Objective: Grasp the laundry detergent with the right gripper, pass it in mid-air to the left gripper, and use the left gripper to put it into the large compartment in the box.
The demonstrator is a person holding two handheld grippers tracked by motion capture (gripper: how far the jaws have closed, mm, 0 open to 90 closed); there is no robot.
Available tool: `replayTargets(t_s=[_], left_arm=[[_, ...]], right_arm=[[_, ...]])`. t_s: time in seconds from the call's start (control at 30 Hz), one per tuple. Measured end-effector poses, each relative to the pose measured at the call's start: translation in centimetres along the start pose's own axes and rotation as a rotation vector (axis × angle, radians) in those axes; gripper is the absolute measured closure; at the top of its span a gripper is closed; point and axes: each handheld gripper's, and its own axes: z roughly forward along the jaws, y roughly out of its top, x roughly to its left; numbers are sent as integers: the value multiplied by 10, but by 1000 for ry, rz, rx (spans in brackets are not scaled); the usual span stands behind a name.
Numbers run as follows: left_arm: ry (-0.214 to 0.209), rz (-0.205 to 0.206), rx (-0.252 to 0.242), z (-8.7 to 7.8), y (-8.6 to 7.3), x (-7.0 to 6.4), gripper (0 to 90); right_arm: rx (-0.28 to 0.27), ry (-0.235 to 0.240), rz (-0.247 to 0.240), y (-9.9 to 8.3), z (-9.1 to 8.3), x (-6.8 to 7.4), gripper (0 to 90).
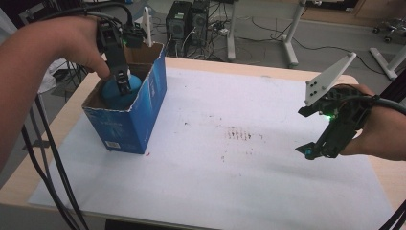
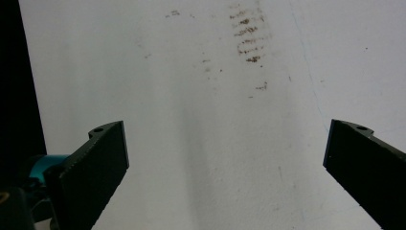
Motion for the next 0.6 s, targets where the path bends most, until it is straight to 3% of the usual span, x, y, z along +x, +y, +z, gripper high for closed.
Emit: replayTargets(t_s=[0.23,0.37,0.5,0.53,0.6], left_arm=[[39,9,-20,-31,5,-9,165],[60,39,-40,-53,12,-18,149],[56,85,-43,-63,19,-29,118],[38,122,-56,-68,25,-38,113],[24,155,-65,-69,31,-49,113]], right_arm=[[2,-4,-8,3,-8,-4,9],[4,-4,-13,5,-15,-8,9],[18,7,-17,5,-21,-13,9],[24,6,-15,5,-23,-15,9],[35,6,-16,4,-26,-17,9]])
